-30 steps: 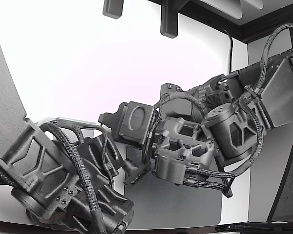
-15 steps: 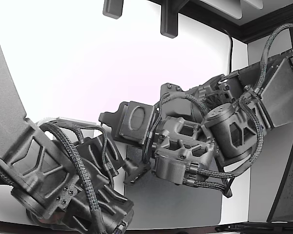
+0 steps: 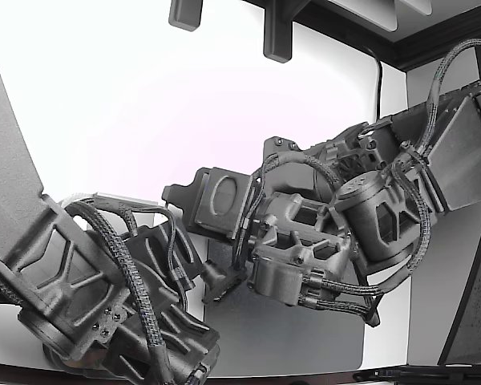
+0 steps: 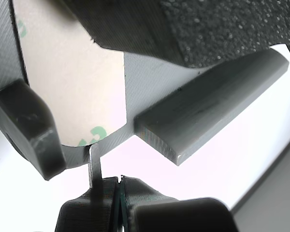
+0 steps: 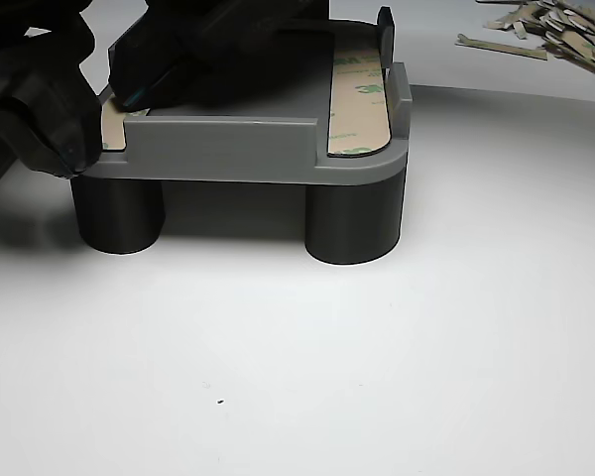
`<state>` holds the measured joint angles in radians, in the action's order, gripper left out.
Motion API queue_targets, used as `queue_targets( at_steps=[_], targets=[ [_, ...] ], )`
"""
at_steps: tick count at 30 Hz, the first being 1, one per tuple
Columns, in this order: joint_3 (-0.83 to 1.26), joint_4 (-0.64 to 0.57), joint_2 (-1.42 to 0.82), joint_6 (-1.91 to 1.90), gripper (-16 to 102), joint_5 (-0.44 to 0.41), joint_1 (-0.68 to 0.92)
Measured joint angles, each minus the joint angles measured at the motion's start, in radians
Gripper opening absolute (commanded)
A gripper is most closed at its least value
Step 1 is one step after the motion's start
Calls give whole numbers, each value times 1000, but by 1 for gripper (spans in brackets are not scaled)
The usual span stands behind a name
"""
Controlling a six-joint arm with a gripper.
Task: Peel off protective film from adhesive tape.
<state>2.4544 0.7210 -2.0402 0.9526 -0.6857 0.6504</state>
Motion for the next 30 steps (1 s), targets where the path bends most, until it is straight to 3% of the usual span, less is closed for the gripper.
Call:
queue_targets(
  at_steps=[30],
  targets=[
    [-9,8,3,6,-11,-15,18]
  ],
)
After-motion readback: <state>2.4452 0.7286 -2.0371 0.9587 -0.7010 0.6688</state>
